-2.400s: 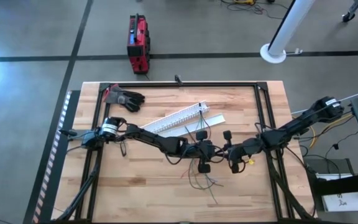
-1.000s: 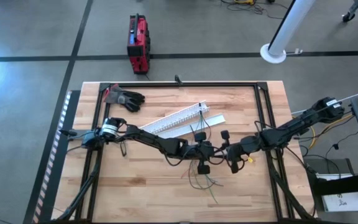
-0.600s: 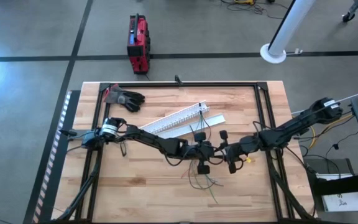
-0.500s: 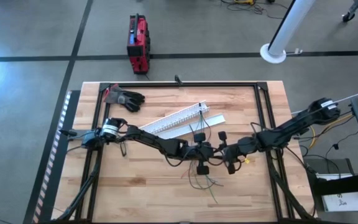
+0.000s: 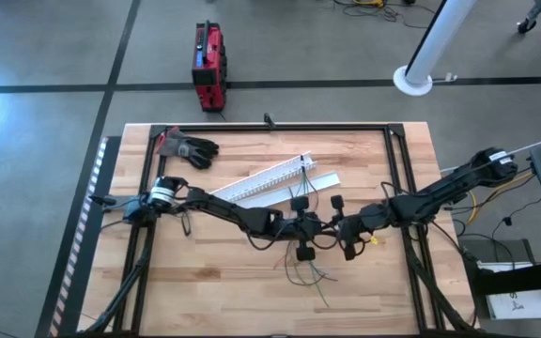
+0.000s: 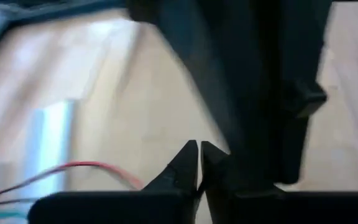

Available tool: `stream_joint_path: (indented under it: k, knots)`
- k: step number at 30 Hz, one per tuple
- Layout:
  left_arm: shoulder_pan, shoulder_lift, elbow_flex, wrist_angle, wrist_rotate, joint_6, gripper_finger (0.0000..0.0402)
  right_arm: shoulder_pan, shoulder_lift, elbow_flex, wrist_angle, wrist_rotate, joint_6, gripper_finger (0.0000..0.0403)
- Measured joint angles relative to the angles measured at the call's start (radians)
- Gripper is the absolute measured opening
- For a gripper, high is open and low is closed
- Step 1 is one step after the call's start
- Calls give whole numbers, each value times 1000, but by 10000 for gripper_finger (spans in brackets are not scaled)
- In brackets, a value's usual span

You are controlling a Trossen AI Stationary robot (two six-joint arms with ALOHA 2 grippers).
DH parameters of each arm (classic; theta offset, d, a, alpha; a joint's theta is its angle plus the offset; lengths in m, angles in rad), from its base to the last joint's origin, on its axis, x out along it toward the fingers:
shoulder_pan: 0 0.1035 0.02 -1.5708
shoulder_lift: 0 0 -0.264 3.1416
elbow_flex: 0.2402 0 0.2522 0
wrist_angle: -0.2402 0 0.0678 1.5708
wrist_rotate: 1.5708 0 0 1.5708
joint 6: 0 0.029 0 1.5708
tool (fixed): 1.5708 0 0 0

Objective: Ziptie cables
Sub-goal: Insert the pointed tail of the zip tie through the locking head to form a loop

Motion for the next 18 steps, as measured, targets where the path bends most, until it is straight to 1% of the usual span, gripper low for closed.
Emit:
stream_joint_path:
  k: [3,7,10,18]
  knots:
    - [-8,-40,0,-32,-43,21,24,0,-25,1,-9,-7,-3,2]
    - [-15,-88,1,-119,-44,21,63,-9,-24,2,-15,-12,-12,1]
    - [-21,-118,1,-197,-45,-5,96,-12,-10,0,-24,-12,-10,0]
    - [-29,-126,-5,-240,-43,-43,174,-12,24,-1,-15,-20,-9,0]
